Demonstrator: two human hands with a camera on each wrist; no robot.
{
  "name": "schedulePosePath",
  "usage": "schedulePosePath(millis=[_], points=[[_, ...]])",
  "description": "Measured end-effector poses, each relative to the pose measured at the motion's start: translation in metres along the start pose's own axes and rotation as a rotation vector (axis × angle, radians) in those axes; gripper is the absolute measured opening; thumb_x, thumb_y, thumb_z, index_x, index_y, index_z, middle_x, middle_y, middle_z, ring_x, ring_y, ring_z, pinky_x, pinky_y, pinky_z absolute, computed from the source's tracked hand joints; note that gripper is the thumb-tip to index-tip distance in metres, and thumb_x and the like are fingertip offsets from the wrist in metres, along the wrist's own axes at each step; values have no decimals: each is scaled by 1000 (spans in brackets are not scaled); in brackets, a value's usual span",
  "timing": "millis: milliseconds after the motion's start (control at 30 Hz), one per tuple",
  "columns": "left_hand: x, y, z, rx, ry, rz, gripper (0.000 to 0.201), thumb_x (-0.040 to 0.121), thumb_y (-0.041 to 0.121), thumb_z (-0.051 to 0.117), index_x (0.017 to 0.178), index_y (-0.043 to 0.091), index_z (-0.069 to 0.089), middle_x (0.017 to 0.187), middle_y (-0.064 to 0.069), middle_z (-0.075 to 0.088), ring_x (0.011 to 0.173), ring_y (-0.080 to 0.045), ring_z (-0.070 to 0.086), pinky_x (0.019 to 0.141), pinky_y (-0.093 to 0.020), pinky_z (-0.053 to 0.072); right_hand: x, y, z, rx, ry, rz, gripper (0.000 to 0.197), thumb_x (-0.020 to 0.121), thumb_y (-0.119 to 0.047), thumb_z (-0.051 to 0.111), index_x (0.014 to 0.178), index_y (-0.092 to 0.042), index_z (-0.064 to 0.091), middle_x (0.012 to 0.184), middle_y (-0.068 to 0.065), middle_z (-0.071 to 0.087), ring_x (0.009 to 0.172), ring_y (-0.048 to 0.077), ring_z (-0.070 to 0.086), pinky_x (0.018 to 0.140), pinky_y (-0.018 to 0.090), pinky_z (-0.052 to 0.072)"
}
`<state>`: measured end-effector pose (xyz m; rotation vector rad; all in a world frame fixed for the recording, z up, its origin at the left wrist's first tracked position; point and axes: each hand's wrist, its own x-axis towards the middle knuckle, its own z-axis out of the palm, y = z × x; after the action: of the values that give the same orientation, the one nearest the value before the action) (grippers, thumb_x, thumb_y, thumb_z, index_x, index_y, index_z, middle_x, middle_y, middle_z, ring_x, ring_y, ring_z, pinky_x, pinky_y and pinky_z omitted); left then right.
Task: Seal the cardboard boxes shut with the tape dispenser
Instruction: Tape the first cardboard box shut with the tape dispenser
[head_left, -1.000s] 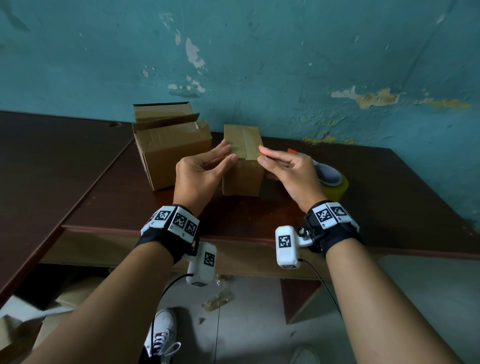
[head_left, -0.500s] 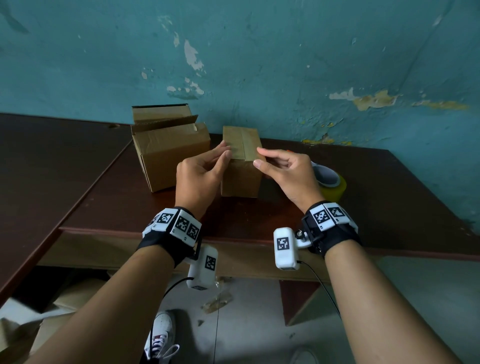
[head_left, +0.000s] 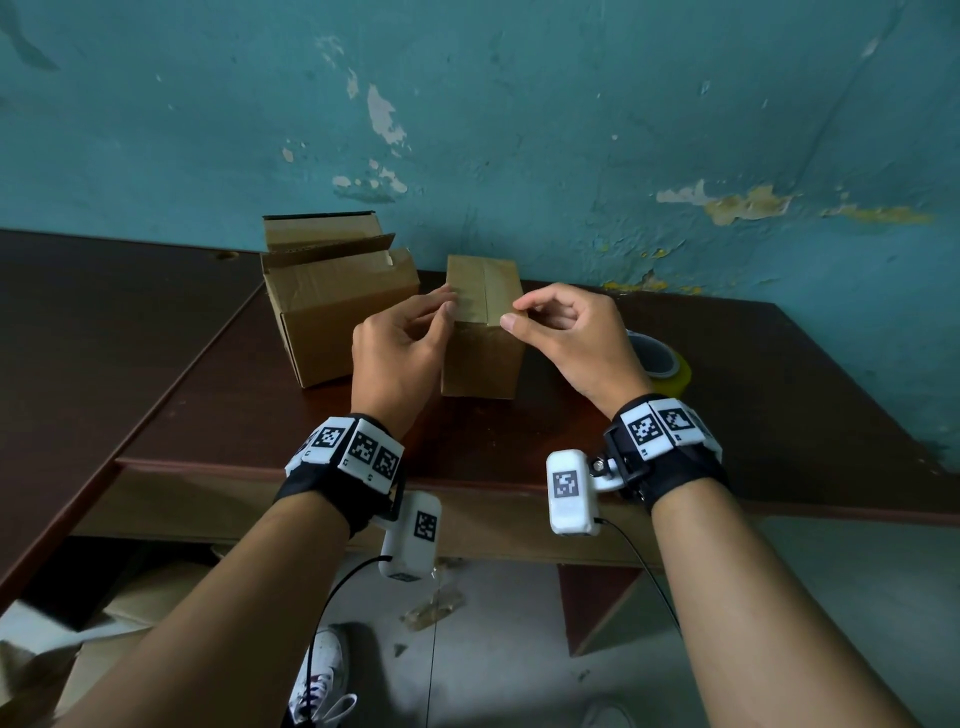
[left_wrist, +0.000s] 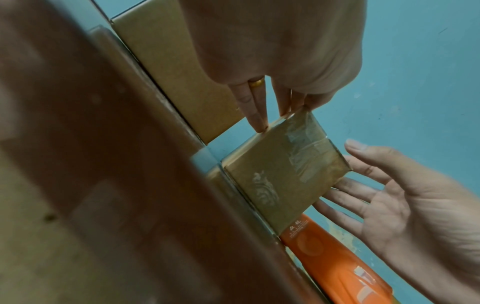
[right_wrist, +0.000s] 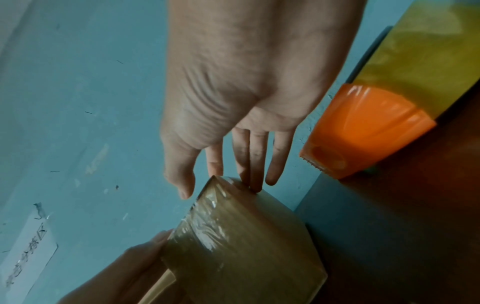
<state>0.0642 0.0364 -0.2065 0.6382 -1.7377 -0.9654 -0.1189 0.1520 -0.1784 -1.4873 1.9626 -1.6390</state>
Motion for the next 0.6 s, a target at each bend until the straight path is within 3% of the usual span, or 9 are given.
schedulePosePath(millis=[167, 233, 333, 400, 467, 533, 600], points=[[1, 1, -1, 24, -14, -15, 35, 95, 51, 73, 121, 29, 79, 134, 15, 72, 122, 4, 65, 105, -40, 57, 0, -5, -5, 14, 24, 16, 18, 92, -31, 83, 99, -15, 81, 95, 1, 80, 94, 16, 76, 90, 39, 63], [1, 3, -1, 40, -21, -2, 34, 96, 48, 72, 122, 27, 79, 136, 13, 71, 125, 2, 64, 105, -41, 57, 0, -3, -5, 2, 47, 29, 13, 94, -28, 79, 99, -16, 81, 94, 1, 79, 94, 16, 74, 87, 38, 62], [2, 6, 1, 6, -39, -24, 24, 101, 32, 69, 122, 24, 79, 138, 11, 70, 127, 1, 62, 105, -38, 57, 1, 1, -4, -47, 109, 43, 8, 96, -24, 75, 101, -19, 79, 98, -2, 77, 93, 10, 71, 80, 24, 57], [1, 7, 2, -6, -51, -42, 24, 103, 23, 65, 123, 23, 78, 137, 11, 70, 129, -2, 61, 105, -35, 57, 2, 4, -4, -92, 170, 35, 13, 97, -23, 74, 109, -19, 77, 109, -1, 72, 100, 8, 68, 84, 22, 55], [0, 9, 3, 4, -47, -56, 26, 104, 19, 61, 125, 22, 76, 134, 11, 70, 127, -2, 61, 104, -29, 56, 5, 9, -6, -127, 205, 43, 23, 98, -26, 72, 120, -21, 73, 124, 0, 62, 113, 10, 63, 97, 28, 54], [0, 12, 2, 12, -36, -66, 27, 104, 18, 59, 126, 22, 74, 128, 12, 71, 120, 0, 63, 98, -22, 55, 6, 10, -9, -121, 207, 80, 31, 100, -30, 70, 130, -23, 68, 135, 0, 55, 125, 11, 57, 106, 32, 49], [-1, 12, 1, 19, -28, -72, 26, 104, 19, 60, 128, 21, 71, 122, 12, 70, 113, 4, 62, 89, -15, 53, 7, 8, -11, -84, 187, 116, 34, 103, -32, 66, 136, -23, 66, 139, -1, 60, 129, 10, 57, 106, 29, 47]])
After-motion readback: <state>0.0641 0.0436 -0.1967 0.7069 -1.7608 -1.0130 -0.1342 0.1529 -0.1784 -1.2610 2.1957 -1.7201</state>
